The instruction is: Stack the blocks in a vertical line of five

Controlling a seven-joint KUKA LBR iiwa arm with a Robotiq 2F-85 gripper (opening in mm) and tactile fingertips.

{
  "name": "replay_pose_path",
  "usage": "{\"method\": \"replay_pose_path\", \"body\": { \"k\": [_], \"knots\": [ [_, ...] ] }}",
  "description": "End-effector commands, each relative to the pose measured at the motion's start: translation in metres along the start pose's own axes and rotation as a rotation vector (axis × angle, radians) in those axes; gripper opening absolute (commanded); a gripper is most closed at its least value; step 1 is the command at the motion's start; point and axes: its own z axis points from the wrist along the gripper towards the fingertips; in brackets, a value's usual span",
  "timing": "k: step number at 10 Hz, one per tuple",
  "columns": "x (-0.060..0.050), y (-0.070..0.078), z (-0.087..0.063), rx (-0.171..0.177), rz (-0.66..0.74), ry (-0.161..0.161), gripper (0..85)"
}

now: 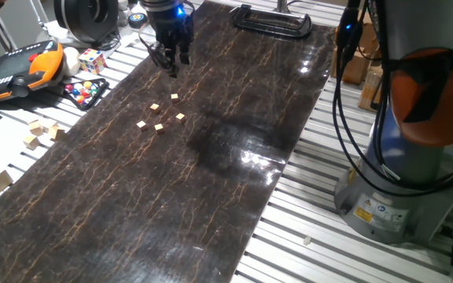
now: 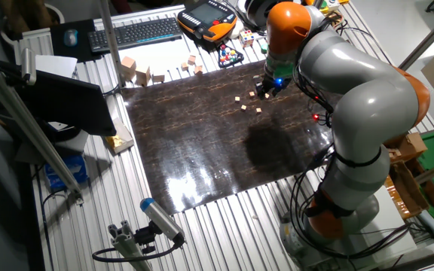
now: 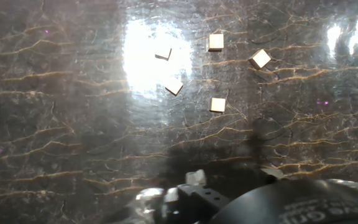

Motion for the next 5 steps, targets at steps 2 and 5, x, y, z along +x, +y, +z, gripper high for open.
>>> {"method": "replay_pose_path", "body": {
  "k": [2,5],
  "knots": [
    [-0.0009,0.0000,0.0005,0.000,0.000,-0.002,0.7],
    [-0.0049,0.0022,0.0034,0.000,0.011,0.000,1.0]
  ]
}}
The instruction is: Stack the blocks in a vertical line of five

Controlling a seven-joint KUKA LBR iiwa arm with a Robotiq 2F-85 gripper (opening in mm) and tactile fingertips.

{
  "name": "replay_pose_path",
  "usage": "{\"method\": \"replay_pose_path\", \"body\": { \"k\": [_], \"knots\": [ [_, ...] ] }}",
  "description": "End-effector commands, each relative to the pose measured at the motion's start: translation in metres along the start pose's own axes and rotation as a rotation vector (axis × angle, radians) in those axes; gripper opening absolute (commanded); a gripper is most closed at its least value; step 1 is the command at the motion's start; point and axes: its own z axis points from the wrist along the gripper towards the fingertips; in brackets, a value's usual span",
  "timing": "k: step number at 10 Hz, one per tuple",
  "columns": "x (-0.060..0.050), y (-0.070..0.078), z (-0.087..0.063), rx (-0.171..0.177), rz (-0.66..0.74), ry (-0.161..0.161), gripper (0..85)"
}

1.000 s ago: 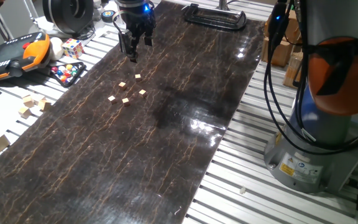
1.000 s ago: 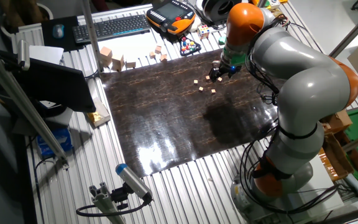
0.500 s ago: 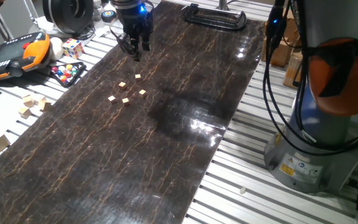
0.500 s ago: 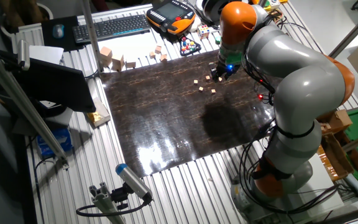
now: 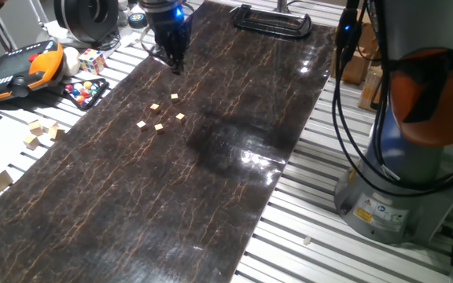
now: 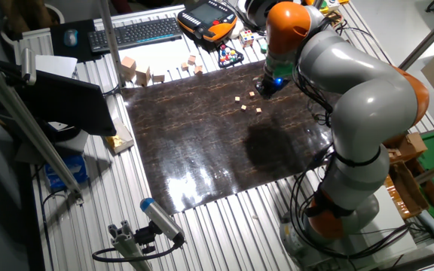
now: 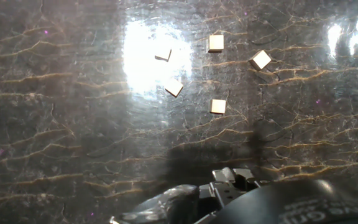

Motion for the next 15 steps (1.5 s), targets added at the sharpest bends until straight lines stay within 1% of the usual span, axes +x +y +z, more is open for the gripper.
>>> {"method": "replay_pose_path", "body": {
  "k": [1,4,7,8,10,13,14,15],
  "knots": [
    [-0.002,0.001,0.002,0.000,0.003,0.001,1.0],
    [-0.012,0.005,0.010,0.000,0.016,0.002,1.0],
    [-0.019,0.011,0.026,0.003,0.029,-0.006,1.0],
    [-0.021,0.012,0.029,-0.002,0.033,-0.005,1.0],
    [-0.030,0.014,0.038,-0.004,0.042,-0.008,1.0],
    [-0.047,0.015,0.056,-0.049,0.053,-0.014,1.0],
    [-0.050,0.016,0.060,-0.066,0.061,-0.012,1.0],
    [-0.052,0.019,0.064,-0.075,0.073,-0.011,1.0]
  ]
}}
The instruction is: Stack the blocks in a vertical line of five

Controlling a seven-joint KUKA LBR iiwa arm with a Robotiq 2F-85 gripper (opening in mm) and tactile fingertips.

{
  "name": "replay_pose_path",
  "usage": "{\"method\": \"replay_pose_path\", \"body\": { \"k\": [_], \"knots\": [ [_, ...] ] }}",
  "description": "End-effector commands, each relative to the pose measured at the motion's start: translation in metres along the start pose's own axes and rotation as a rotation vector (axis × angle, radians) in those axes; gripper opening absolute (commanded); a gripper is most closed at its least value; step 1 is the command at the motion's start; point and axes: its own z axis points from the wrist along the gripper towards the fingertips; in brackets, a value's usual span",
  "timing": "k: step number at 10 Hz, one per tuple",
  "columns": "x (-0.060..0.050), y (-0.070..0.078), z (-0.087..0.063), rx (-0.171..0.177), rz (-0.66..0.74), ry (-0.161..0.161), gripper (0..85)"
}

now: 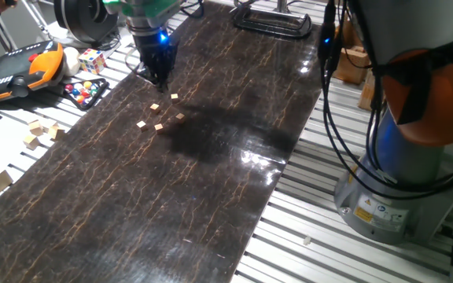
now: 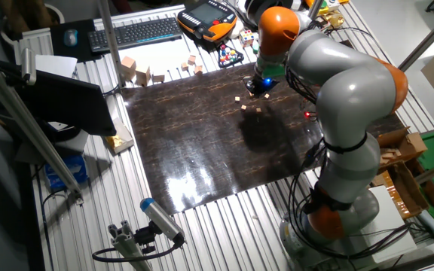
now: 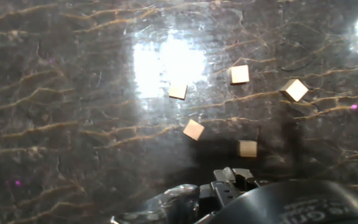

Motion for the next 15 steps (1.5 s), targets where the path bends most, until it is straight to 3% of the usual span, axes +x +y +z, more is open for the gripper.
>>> {"method": "replay_pose_path", "body": {
  "k": [1,3,6,11,13,15],
  "knots": [
    [-0.001,0.002,0.003,0.001,0.008,0.000,1.0],
    [-0.005,0.003,0.010,0.030,0.014,-0.003,1.0],
    [-0.017,0.002,0.028,0.017,0.049,-0.006,1.0],
    [-0.026,0.006,0.048,-0.014,0.064,0.012,1.0],
    [-0.031,0.009,0.064,0.001,0.052,0.031,1.0],
    [-0.034,0.008,0.079,-0.006,0.052,0.035,1.0]
  ]
}}
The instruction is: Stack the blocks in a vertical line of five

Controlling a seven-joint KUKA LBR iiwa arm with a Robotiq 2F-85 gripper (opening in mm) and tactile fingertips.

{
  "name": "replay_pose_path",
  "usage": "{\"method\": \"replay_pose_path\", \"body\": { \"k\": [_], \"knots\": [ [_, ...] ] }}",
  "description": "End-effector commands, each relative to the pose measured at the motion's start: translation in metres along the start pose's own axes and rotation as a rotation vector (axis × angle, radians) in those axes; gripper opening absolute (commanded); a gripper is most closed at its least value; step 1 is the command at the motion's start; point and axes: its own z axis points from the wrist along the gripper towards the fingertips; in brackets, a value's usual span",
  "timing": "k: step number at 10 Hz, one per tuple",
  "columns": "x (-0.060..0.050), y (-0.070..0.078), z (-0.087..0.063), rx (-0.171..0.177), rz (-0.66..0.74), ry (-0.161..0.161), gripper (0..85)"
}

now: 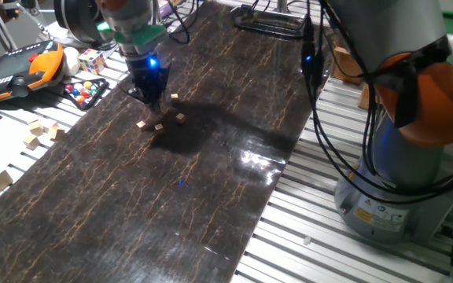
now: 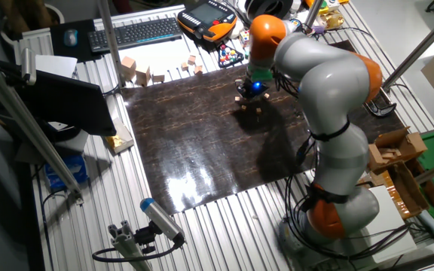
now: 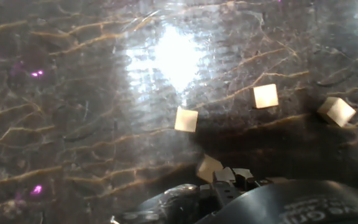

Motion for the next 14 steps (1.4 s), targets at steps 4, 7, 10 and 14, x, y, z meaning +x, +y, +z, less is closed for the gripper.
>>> {"method": "replay_pose_path", "body": {
  "k": [4,7,10,14],
  "knots": [
    [-0.002,0.003,0.001,-0.014,-0.001,-0.118,1.0],
    [-0.005,0.006,0.008,-0.006,-0.009,-0.079,1.0],
    [-0.004,0.007,0.009,-0.036,-0.036,-0.032,1.0],
    [-0.004,0.007,0.009,-0.008,-0.084,-0.072,1.0]
  ]
}}
